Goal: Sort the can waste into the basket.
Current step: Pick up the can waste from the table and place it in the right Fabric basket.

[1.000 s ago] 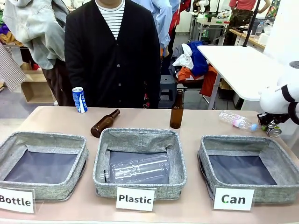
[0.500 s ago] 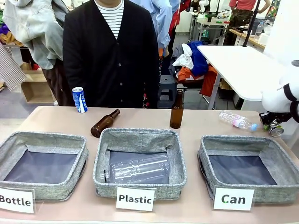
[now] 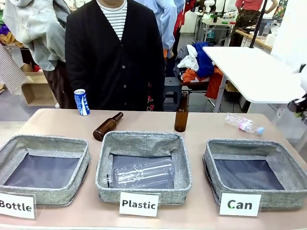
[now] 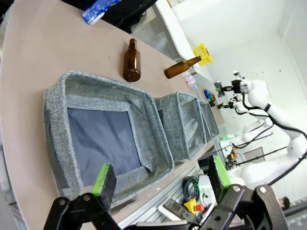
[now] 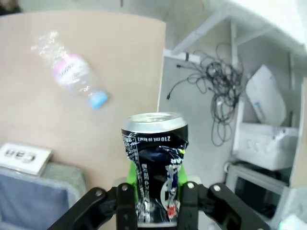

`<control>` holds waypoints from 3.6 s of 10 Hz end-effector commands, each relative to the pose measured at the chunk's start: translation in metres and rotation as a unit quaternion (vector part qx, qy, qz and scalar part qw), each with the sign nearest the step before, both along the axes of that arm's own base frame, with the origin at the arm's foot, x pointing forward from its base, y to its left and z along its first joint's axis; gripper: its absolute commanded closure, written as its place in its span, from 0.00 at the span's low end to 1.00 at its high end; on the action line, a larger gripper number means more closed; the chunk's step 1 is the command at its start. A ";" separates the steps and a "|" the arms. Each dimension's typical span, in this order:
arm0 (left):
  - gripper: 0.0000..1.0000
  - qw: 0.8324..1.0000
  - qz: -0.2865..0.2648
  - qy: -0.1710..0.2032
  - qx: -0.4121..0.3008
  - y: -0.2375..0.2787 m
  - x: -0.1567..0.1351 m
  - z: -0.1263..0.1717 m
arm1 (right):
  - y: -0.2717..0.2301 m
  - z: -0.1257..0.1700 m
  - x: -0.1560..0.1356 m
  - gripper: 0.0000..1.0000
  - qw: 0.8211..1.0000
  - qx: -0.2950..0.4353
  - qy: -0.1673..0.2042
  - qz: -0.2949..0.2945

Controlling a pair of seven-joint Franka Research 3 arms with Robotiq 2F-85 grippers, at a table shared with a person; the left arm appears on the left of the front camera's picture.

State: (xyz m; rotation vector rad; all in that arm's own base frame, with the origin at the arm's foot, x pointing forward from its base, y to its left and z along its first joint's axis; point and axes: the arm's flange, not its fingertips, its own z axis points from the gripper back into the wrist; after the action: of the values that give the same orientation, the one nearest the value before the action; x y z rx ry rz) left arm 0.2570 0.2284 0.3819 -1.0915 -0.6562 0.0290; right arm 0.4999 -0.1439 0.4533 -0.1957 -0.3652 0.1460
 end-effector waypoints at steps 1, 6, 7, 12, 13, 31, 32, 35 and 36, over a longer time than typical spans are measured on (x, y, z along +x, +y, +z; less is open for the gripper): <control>0.00 1.000 -0.001 -0.016 -0.004 0.000 0.002 -0.001 | 0.017 0.026 -0.058 1.00 0.994 0.031 -0.012 0.107; 0.00 1.000 -0.001 -0.016 -0.004 0.000 0.002 -0.001 | 0.118 0.021 -0.133 1.00 0.863 -0.025 0.006 0.504; 0.00 1.000 -0.001 -0.016 -0.004 0.000 0.002 -0.001 | 0.139 0.013 -0.136 1.00 0.817 -0.024 0.022 0.575; 0.00 1.000 -0.001 -0.016 -0.004 0.000 0.002 -0.001 | 0.173 -0.008 -0.135 1.00 0.754 0.004 0.086 0.651; 0.00 1.000 -0.001 -0.016 -0.004 0.000 0.002 -0.001 | 0.172 -0.009 -0.134 0.37 0.751 0.005 0.084 0.654; 0.00 1.000 -0.001 -0.016 -0.004 0.000 0.002 -0.001 | -0.009 0.032 -0.091 0.00 0.568 0.803 -0.113 -0.141; 0.00 1.000 -0.001 -0.016 -0.004 0.000 0.002 -0.001 | -0.013 0.029 -0.091 0.00 0.564 0.801 -0.126 -0.155; 0.00 1.000 -0.001 -0.016 -0.004 0.000 0.002 -0.001 | -0.015 0.026 -0.093 0.00 0.784 0.604 0.125 0.068; 0.00 1.000 -0.001 -0.016 -0.004 0.000 0.002 -0.001 | -0.015 0.026 -0.093 0.00 0.784 0.604 0.125 0.068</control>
State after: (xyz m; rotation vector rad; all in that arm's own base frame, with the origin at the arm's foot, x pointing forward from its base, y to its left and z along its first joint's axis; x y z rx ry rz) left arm 0.2574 0.2288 0.3805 -1.0914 -0.6553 0.0275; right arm 0.4107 -0.1527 0.4769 1.1475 -0.1378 0.0203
